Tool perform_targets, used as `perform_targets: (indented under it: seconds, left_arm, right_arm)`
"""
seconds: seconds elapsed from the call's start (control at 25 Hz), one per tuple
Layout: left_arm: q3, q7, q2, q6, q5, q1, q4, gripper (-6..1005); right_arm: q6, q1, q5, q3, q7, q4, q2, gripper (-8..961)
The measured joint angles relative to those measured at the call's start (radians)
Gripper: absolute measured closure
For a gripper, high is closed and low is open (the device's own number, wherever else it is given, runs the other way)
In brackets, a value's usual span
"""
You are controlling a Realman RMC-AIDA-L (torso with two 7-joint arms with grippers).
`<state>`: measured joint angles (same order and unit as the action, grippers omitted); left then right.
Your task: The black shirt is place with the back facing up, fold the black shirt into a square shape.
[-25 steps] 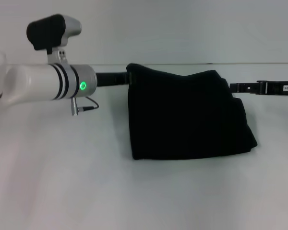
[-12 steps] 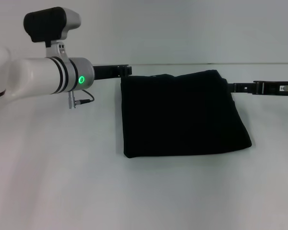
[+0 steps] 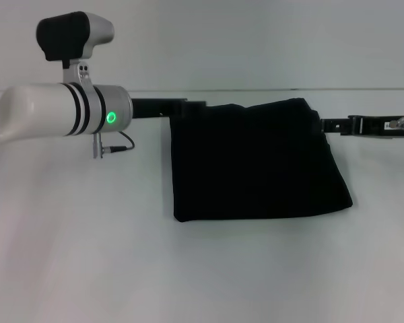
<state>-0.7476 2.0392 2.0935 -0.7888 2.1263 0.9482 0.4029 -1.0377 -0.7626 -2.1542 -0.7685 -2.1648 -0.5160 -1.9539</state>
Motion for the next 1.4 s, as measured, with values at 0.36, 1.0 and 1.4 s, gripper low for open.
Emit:
perform_targets:
  seconds: [0.36, 1.0, 1.4]
  left_arm:
    - [-0.004, -0.13, 0.062, -0.209, -0.007, -0.066, 0.126, 156]
    - [-0.027, -0.169, 0.068, -0.197, -0.005, -0.067, 0.12, 93]
    - [-0.027, -0.169, 0.067, -0.182, -0.008, -0.076, 0.12, 95]
  right_arm:
    - [0.04, -0.041, -0.009, 0.002, -0.054, 0.093, -0.012, 58]
    - [0.129, -0.076, -0.012, -0.003, -0.065, 0.076, -0.033, 58]
    - [0.07, -0.025, -0.011, -0.005, -0.026, -0.029, -0.026, 74]
